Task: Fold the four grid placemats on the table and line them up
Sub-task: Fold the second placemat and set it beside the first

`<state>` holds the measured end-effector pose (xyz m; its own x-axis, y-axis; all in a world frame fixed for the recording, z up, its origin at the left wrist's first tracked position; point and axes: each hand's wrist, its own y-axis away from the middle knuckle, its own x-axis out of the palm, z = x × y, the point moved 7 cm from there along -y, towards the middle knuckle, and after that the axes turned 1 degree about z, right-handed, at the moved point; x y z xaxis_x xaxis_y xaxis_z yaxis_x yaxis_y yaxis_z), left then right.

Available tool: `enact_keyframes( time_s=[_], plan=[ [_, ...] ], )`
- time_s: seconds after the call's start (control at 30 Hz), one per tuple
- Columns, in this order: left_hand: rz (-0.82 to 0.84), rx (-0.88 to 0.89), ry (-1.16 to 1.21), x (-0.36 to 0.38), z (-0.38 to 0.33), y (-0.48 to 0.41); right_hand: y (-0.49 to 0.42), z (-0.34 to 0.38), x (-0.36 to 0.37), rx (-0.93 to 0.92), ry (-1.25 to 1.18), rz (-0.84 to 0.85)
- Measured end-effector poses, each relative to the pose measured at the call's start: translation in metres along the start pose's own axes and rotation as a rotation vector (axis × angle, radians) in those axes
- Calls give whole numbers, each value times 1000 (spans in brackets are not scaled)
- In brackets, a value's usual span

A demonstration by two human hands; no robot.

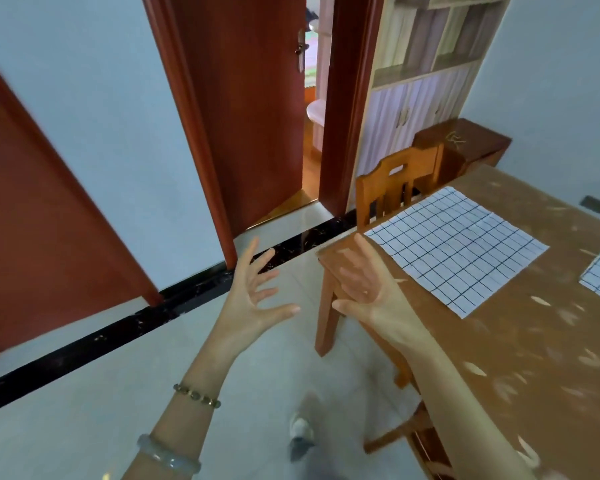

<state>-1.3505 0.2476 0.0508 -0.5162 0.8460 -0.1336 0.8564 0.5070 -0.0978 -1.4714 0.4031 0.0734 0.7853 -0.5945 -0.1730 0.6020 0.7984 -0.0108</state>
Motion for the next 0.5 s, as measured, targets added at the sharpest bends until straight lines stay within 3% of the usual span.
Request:
enact_keyframes(
  time_s=[0.5],
  plan=[
    [65,-47,6,-81,46,-260,-284,-30,-15,26,-67,-46]
  ],
)
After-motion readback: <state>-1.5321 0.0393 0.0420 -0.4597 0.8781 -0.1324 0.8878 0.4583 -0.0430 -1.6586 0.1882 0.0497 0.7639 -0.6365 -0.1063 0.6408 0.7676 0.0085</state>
